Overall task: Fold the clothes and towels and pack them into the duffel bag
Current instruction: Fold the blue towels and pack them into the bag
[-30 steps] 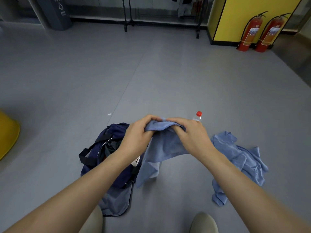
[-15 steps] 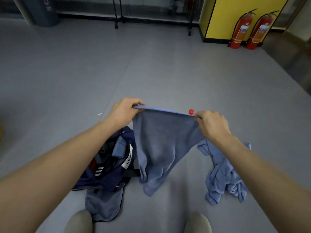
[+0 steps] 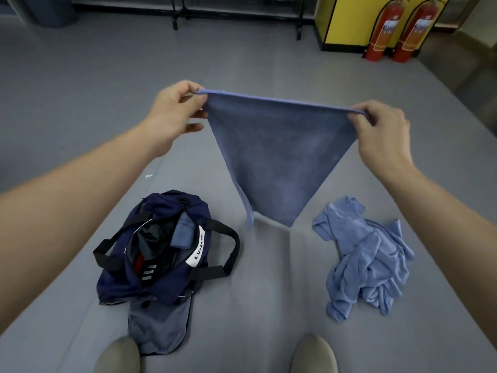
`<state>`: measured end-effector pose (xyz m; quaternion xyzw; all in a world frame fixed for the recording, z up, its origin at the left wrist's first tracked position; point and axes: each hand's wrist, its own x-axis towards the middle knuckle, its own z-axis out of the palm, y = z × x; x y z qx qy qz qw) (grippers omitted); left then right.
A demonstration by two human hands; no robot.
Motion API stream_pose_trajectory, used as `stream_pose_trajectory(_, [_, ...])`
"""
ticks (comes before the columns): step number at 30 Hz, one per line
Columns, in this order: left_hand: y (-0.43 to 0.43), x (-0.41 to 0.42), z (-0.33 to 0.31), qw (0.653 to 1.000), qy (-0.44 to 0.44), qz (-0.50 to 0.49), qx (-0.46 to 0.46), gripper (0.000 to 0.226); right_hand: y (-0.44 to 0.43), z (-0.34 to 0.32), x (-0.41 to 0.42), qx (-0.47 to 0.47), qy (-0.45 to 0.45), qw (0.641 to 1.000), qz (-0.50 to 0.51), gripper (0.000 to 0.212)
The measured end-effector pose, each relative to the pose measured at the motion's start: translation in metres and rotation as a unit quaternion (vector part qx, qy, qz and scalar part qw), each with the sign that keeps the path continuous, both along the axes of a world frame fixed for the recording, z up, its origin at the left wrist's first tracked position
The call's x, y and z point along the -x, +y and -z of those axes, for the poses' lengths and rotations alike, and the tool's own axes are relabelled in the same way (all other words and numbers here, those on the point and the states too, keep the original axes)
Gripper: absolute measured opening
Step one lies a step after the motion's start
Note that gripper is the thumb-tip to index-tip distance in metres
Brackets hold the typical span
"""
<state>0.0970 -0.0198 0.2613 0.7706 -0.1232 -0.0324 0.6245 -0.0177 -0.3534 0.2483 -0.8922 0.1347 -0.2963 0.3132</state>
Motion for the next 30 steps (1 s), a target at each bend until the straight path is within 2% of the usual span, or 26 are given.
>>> stream_pose_trajectory(4, [0.013, 0.031, 0.059, 0.999, 0.002, 0.031, -0.039, 0.019, -0.001, 0.059, 0.044, 0.011, 0.057, 0.997, -0.052, 0.02])
stream_pose_trajectory(7, [0.024, 0.059, 0.138, 0.986, 0.033, 0.077, -0.147, 0.016, -0.002, 0.131, 0.076, 0.026, 0.165, 0.983, -0.077, 0.022])
stream_pose_trajectory(9, [0.029, 0.08, 0.189, 0.968, 0.047, 0.102, -0.226, 0.016, 0.001, 0.178, 0.094, 0.032, 0.226, 0.968, -0.101, 0.016])
stream_pose_trajectory(14, [0.029, 0.132, 0.314, 0.924, 0.115, 0.139, -0.336, 0.025, 0.01, 0.304, 0.125, 0.061, 0.307, 0.937, -0.153, 0.01])
stream_pose_trajectory(15, [0.029, 0.141, 0.339, 0.914, 0.137, 0.15, -0.35, 0.027, 0.012, 0.331, 0.13, 0.064, 0.333, 0.926, -0.166, 0.013])
stream_pose_trajectory(17, [0.027, 0.158, 0.383, 0.889, 0.17, 0.178, -0.386, 0.018, 0.014, 0.382, 0.144, 0.068, 0.381, 0.894, -0.224, 0.033])
stream_pose_trajectory(19, [0.026, 0.177, 0.417, 0.858, 0.182, 0.218, -0.429, 0.008, 0.018, 0.424, 0.159, 0.099, 0.404, 0.866, -0.279, 0.034])
stream_pose_trajectory(20, [0.027, 0.183, 0.433, 0.846, 0.171, 0.239, -0.445, 0.01, 0.021, 0.435, 0.165, 0.117, 0.409, 0.855, -0.295, 0.029])
stream_pose_trajectory(22, [0.027, 0.188, 0.45, 0.823, 0.153, 0.279, -0.472, 0.021, 0.027, 0.444, 0.175, 0.133, 0.425, 0.838, -0.315, 0.022])
stream_pose_trajectory(23, [0.025, 0.184, 0.449, 0.81, 0.158, 0.292, -0.484, 0.025, 0.03, 0.445, 0.178, 0.148, 0.443, 0.826, -0.315, 0.024])
stream_pose_trajectory(26, [0.009, 0.154, 0.425, 0.772, 0.205, 0.337, -0.498, 0.038, 0.033, 0.441, 0.171, 0.149, 0.52, 0.794, -0.277, 0.058])
stream_pose_trajectory(27, [0.0, 0.136, 0.416, 0.775, 0.219, 0.349, -0.479, 0.038, 0.03, 0.438, 0.157, 0.139, 0.53, 0.793, -0.265, 0.068])
stream_pose_trajectory(28, [-0.012, 0.117, 0.407, 0.792, 0.226, 0.349, -0.447, 0.035, 0.026, 0.432, 0.136, 0.132, 0.524, 0.798, -0.267, 0.069])
stream_pose_trajectory(30, [-0.043, 0.073, 0.396, 0.843, 0.201, 0.314, -0.388, 0.022, 0.017, 0.414, 0.082, 0.113, 0.497, 0.808, -0.297, 0.052])
